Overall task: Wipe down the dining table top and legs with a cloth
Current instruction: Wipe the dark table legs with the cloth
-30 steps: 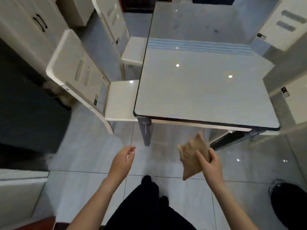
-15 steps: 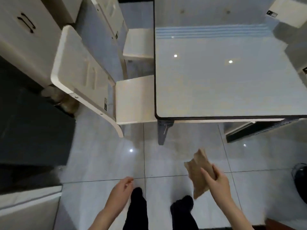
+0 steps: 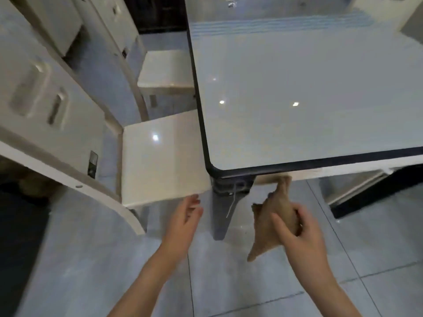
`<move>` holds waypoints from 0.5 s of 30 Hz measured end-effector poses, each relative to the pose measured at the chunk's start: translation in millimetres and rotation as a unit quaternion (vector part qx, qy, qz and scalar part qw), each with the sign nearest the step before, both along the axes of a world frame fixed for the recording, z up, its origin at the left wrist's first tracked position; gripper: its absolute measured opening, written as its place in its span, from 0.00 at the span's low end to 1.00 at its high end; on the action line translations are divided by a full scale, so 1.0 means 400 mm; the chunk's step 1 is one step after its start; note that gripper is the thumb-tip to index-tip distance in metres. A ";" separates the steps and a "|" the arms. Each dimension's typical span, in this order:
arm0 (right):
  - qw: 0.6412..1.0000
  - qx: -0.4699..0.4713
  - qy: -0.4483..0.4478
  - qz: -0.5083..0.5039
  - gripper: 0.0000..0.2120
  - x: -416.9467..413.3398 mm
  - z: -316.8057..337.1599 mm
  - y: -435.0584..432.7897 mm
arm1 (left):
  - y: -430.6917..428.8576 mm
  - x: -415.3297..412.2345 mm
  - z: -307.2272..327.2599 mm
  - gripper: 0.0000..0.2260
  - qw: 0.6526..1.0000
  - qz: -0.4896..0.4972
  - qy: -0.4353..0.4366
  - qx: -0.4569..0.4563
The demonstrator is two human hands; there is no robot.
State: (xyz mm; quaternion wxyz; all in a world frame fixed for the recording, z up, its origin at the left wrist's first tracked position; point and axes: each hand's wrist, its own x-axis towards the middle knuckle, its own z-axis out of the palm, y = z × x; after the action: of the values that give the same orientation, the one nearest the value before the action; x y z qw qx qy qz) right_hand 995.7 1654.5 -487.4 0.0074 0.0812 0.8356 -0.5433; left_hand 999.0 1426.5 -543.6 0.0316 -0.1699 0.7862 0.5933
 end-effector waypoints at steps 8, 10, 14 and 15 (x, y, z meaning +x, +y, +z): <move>0.957 -0.052 0.275 -0.071 0.12 -0.093 -0.179 -0.078 | 0.042 -0.210 -0.249 0.22 0.961 -0.038 0.256 0.098; 0.928 -0.077 0.356 -0.084 0.11 -0.122 -0.225 -0.089 | 0.038 -0.237 -0.287 0.19 0.945 -0.055 0.302 0.111; 0.870 -0.101 0.477 -0.070 0.09 -0.179 -0.273 -0.105 | 0.040 -0.267 -0.335 0.21 0.919 -0.052 0.384 0.078; 0.855 -0.101 0.505 -0.068 0.08 -0.193 -0.277 -0.111 | 0.041 -0.273 -0.342 0.23 0.913 -0.046 0.400 0.065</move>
State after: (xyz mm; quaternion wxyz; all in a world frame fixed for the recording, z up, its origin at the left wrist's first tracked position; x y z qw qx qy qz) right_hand 918.5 1610.1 -598.4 -0.4444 -0.1490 0.6576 -0.5898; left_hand 889.9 1442.9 -680.4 -0.2470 0.1203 0.6999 0.6593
